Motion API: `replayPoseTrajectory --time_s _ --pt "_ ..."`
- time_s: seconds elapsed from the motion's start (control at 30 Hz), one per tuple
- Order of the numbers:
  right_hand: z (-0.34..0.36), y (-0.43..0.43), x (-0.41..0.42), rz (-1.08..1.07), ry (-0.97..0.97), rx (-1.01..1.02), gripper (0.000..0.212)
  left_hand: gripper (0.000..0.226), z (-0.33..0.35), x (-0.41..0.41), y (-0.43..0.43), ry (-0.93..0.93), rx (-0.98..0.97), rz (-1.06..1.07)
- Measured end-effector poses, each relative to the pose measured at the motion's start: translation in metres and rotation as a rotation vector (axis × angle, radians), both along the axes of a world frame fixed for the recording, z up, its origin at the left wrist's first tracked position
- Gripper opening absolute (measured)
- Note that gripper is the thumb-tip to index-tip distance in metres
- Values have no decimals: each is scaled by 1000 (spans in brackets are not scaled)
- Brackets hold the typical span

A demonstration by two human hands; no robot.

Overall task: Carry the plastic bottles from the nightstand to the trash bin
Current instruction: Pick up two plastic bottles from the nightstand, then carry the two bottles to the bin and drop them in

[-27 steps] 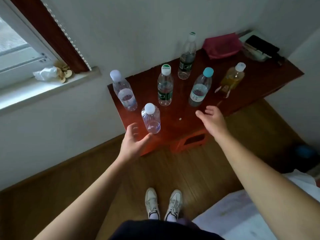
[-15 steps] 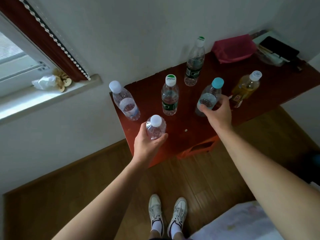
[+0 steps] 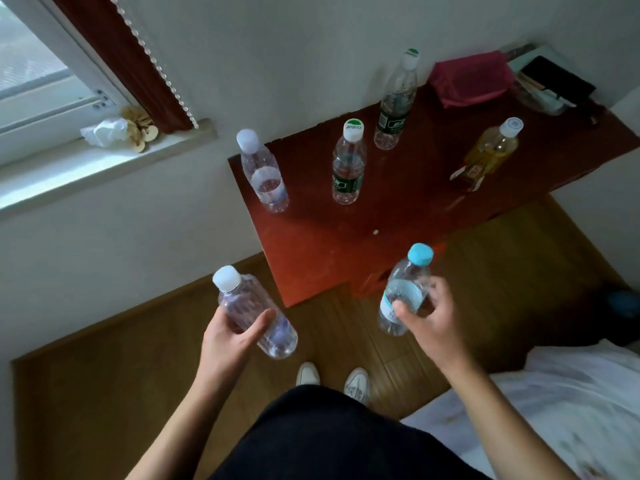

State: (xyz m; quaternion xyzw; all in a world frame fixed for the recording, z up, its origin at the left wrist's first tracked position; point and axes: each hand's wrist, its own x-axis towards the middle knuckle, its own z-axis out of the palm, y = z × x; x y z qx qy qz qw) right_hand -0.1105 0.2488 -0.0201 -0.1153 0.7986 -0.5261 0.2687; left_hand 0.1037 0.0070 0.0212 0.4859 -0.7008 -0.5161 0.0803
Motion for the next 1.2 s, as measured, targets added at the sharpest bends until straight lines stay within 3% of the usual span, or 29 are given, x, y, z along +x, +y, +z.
replayPoseTrajectory --time_s 0.1,0.23,0.37,0.6,0.73,0.9,1.0,1.2 --pt "-7 27 47 58 -95 86 41 22 -4 34 8 -36 39 34" --pt "-4 43 81 99 -102 162 42 49 -5 64 15 -15 101 76" --pt "-5 35 92 147 -34 166 41 42 -1 82 13 -1 53 49" --pt "6 -20 97 383 21 148 40 58 5 142 9 -62 -74 97" --pt "4 -56 102 722 75 219 43 64 -7 195 37 -129 -38 354" --pt "-6 -98 138 1200 144 293 56 61 -30 272 129 -192 82 856" --pt "-8 -116 173 1355 135 244 65 61 -32 308 186 -210 128 1121" --pt "2 -156 275 1632 109 164 52 56 -31 373 286 -149 218 1642"
